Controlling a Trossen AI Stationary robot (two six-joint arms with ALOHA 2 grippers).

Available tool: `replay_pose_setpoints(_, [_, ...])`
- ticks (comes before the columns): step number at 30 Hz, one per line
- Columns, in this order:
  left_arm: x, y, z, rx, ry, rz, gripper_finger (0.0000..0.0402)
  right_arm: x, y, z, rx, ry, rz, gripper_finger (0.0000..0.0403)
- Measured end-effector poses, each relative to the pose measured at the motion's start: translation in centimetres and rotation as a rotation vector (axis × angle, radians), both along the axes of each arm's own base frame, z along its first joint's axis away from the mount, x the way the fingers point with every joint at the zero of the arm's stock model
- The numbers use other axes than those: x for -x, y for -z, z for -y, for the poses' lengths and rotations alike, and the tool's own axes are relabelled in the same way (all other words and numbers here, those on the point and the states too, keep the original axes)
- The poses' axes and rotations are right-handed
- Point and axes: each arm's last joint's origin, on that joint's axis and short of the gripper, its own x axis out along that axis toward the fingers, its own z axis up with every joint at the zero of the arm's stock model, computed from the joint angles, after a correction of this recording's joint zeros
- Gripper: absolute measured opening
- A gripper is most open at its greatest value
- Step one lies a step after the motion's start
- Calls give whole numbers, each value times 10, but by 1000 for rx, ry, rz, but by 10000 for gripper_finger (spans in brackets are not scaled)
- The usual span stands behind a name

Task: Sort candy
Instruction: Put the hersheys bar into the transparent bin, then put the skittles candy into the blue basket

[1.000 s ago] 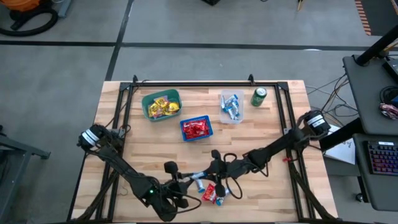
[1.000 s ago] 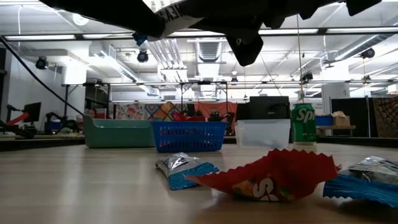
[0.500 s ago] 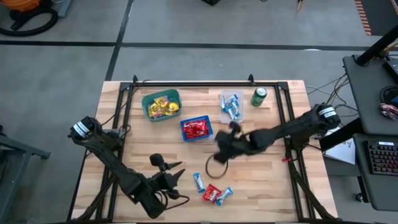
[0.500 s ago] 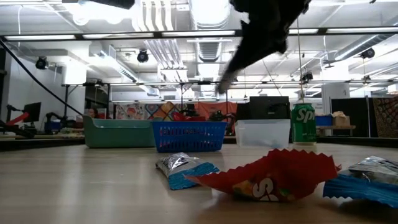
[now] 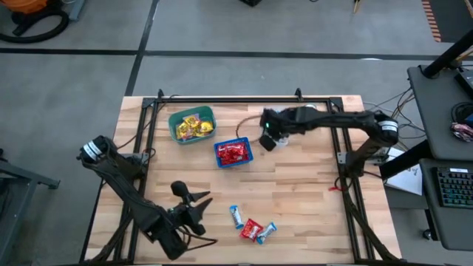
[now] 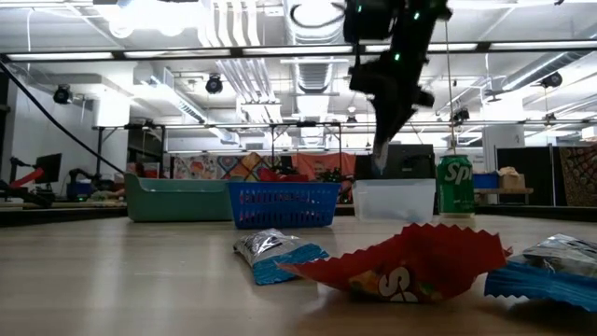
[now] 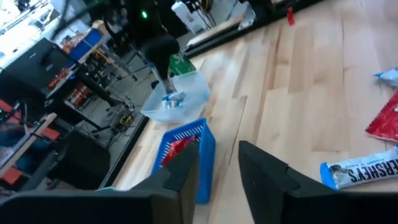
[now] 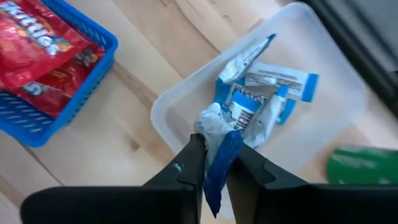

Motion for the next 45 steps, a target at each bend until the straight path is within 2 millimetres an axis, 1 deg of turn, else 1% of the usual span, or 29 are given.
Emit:
replay_pose_setpoints(2, [8,-6,-3,14,6,13,79,-1,5,15,-40,2,11,60])
replay_pose_setpoints(4, [18,-7,-6,39,19,29,57,-2,11,28,-56,11,12,76])
replay_pose_setpoints(7, [32,-3,-12,118,43,57,23,-1,20,43,-66,20,-11,104])
replay_pose_setpoints(9, [39,4,-16,193,68,68,6,1,22,51,-65,33,-18,125])
replay_pose_setpoints(12, [44,17,-21,344,144,62,9,4,21,56,-67,59,-15,154])
replay_pose_setpoints(13, [43,21,-21,402,179,66,11,5,19,56,-78,67,-1,162])
replay_pose_setpoints(15, [42,30,-20,505,272,63,12,6,11,49,-166,21,57,175])
replay_pose_setpoints(17, [41,39,-17,567,380,55,10,3,5,35,-297,-60,134,183])
replay_pose_setpoints(19, [40,43,-14,589,441,78,8,-3,2,13,-403,-161,169,185])
replay_pose_setpoints(22, [38,49,-14,558,411,122,6,-13,0,-36,-477,-345,153,184])
replay_pose_setpoints(24, [36,51,-15,543,362,155,6,-17,-1,-71,-502,-410,133,180])
replay_pose_setpoints(26, [36,52,-16,530,356,155,6,-19,1,-106,-532,-455,116,177])
replay_pose_setpoints(28, [36,52,-15,516,364,149,6,-18,4,-138,-554,-464,98,175])
replay_pose_setpoints(29, [36,52,-15,512,366,148,6,-18,5,-153,-554,-457,106,174])
replay_pose_setpoints(32, [36,52,-15,512,364,151,6,-17,8,-189,-510,-419,139,174])
replay_pose_setpoints(34, [36,52,-15,511,363,150,6,-16,12,-209,-476,-450,160,176])
replay_pose_setpoints(38, [36,52,-15,510,363,149,17,-16,25,-243,-330,-532,201,180])
replay_pose_setpoints(41, [36,52,-15,510,363,149,29,-16,35,-261,-274,-579,224,180])
replay_pose_setpoints(45, [36,52,-15,510,363,149,48,-23,50,-279,-283,-610,270,180])
